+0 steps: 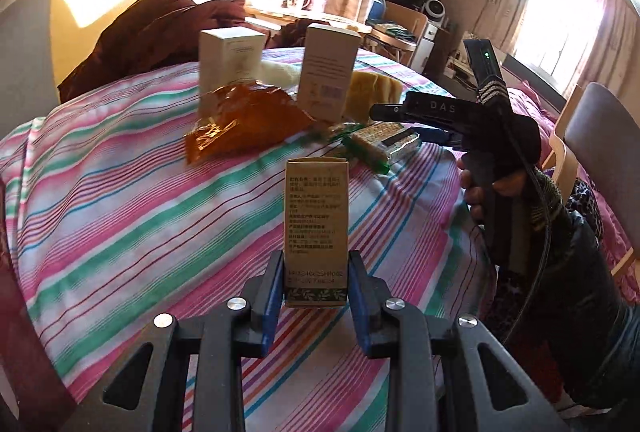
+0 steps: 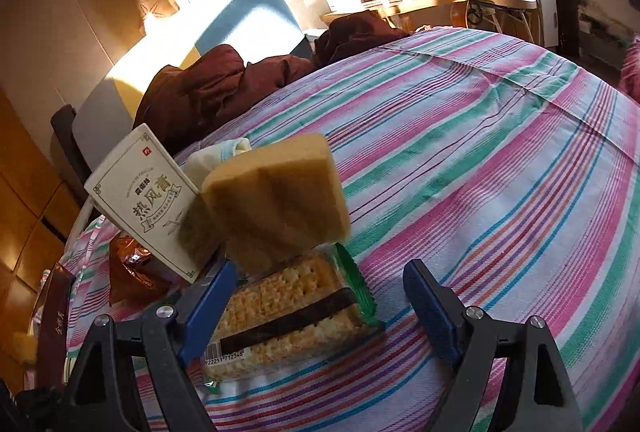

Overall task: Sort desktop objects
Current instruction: 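Grasp the cracker pack with the right gripper while the left holds the green-labelled box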

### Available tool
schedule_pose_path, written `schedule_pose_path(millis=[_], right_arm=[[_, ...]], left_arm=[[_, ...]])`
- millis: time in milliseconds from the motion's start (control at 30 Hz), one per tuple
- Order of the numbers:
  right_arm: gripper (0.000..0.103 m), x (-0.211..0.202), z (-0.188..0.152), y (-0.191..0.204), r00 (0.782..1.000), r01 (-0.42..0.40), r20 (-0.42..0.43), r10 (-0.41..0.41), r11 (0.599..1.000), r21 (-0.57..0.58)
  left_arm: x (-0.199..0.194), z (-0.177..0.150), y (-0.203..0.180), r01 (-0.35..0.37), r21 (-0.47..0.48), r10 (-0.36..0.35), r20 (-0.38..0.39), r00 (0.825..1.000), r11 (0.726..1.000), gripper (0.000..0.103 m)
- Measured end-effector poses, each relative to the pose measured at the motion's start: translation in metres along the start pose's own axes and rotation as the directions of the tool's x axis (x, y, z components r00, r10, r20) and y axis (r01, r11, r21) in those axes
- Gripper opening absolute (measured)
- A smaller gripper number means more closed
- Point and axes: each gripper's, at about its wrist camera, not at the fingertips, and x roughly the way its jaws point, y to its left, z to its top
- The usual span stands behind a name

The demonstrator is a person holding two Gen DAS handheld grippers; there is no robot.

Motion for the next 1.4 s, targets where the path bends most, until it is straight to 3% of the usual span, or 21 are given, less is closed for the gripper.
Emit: schedule_pose_path(millis=[267, 500, 633, 767, 967, 1100, 1267, 1400], right_arm=[[0.087, -0.001, -0.023, 0.043, 0.986, -0.135, -0.106, 0.129, 0.990, -0.050], [0.087, -0.020, -0.064, 0.081, 0.955, -0.249, -0.197, 0.223, 0.961, -0.122], [0.087, -0.030, -0.083, 0.097, 0.943, -0.283, -0.233, 0.237, 0.939, -0.192], [0.085, -0.048, -0.094, 0.109, 0.956, -0.267, -0.203, 0.212, 0.915, -0.304], [0.082, -0.052, -0.084, 0.118, 0.990, -0.138, -0.096, 0.105, 0.875, -0.465], [0.081, -0.034, -0.073, 0.121, 0.992, -0.116, -0.105, 0.071, 0.845, -0.522], [0.074, -0.016, -0.068, 0.125, 0.986, -0.145, -0.145, 0.077, 0.817, -0.557], [0.073, -0.007, -0.067, 0.129, 0.987, -0.143, -0.143, 0.072, 0.804, -0.577]], left_arm=[[-0.037, -0.016, 0.015, -0.013, -0.077, 0.014, 0.006, 1.000, 0.997, 0.030], [-0.042, -0.019, 0.022, -0.005, -0.147, -0.004, -0.056, 0.998, 0.989, 0.030], [-0.043, -0.018, 0.021, -0.023, -0.135, 0.013, -0.075, 0.997, 0.991, 0.030], [-0.036, -0.011, 0.018, -0.059, -0.095, 0.052, -0.076, 0.996, 0.994, 0.030], [-0.009, -0.004, 0.020, -0.087, -0.054, 0.080, -0.110, 0.991, 0.995, 0.036], [-0.006, -0.007, 0.017, -0.108, -0.037, 0.104, -0.098, 0.990, 0.994, 0.042], [-0.014, -0.013, 0.014, -0.135, -0.029, 0.134, -0.039, 0.990, 0.990, 0.042], [-0.011, -0.013, 0.015, -0.146, -0.046, 0.145, -0.019, 0.989, 0.988, 0.042]])
